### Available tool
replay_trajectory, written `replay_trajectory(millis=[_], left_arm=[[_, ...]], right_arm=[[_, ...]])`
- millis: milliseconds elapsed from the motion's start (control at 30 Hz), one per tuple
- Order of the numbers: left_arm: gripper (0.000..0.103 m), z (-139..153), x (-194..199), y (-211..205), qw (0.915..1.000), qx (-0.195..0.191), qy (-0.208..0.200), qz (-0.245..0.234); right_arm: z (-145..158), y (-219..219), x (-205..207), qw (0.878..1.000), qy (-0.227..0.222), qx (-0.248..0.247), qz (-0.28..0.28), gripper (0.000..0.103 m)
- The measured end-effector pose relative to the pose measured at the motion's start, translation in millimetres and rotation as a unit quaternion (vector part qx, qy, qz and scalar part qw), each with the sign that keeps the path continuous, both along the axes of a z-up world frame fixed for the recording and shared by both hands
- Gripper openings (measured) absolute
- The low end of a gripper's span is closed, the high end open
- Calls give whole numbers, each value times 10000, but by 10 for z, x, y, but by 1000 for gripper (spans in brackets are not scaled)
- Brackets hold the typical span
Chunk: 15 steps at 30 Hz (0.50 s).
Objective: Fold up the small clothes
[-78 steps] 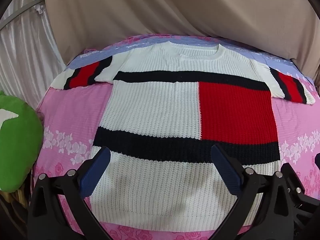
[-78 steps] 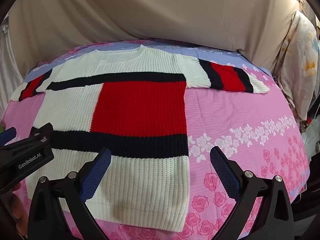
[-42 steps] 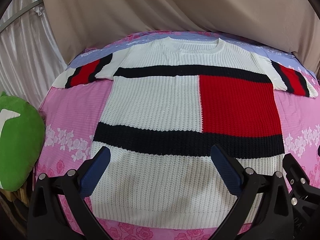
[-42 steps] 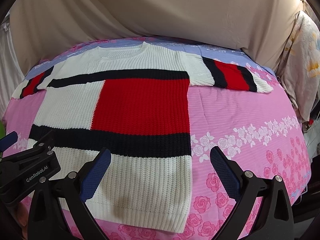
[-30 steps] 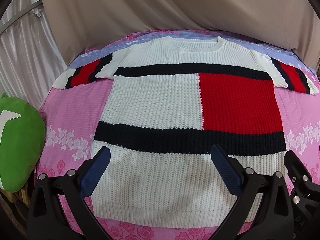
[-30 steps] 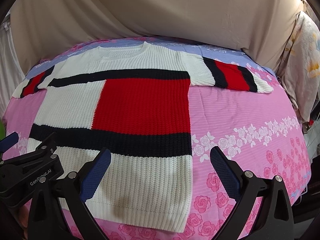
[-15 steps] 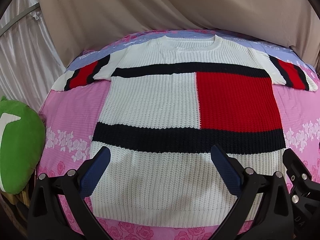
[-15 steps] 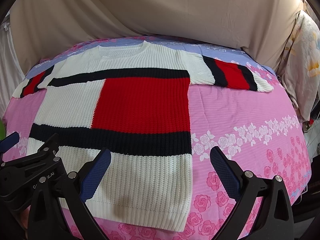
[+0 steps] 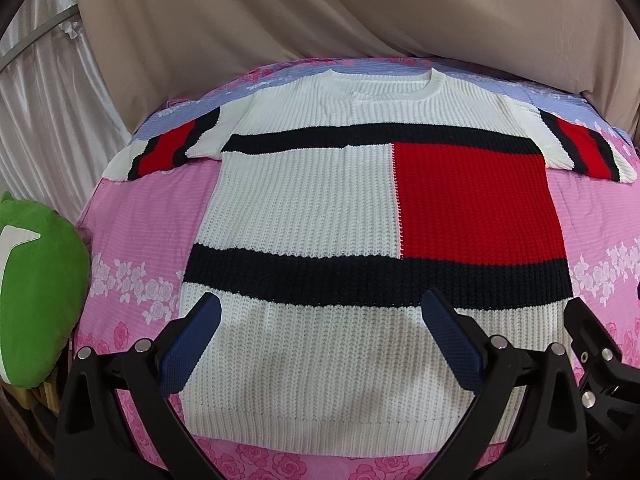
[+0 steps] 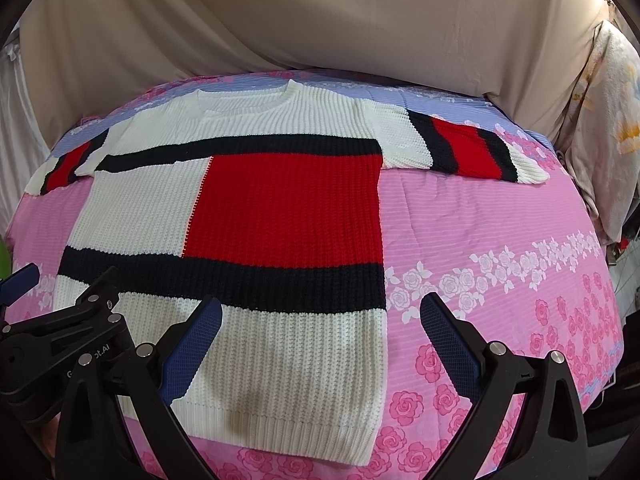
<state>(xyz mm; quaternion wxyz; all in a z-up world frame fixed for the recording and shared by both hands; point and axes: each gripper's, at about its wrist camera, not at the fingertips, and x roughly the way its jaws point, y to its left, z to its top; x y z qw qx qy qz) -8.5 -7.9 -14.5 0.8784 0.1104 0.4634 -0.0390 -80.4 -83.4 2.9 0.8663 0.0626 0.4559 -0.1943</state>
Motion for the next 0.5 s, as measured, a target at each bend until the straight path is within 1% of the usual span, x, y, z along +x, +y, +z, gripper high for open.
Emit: replay_trajectory(millis=[500], left_arm=[[98,-54,90,-22,10000,39,57,19]], right_arm=[[-32,-31,115,9999,77,61,45,98]])
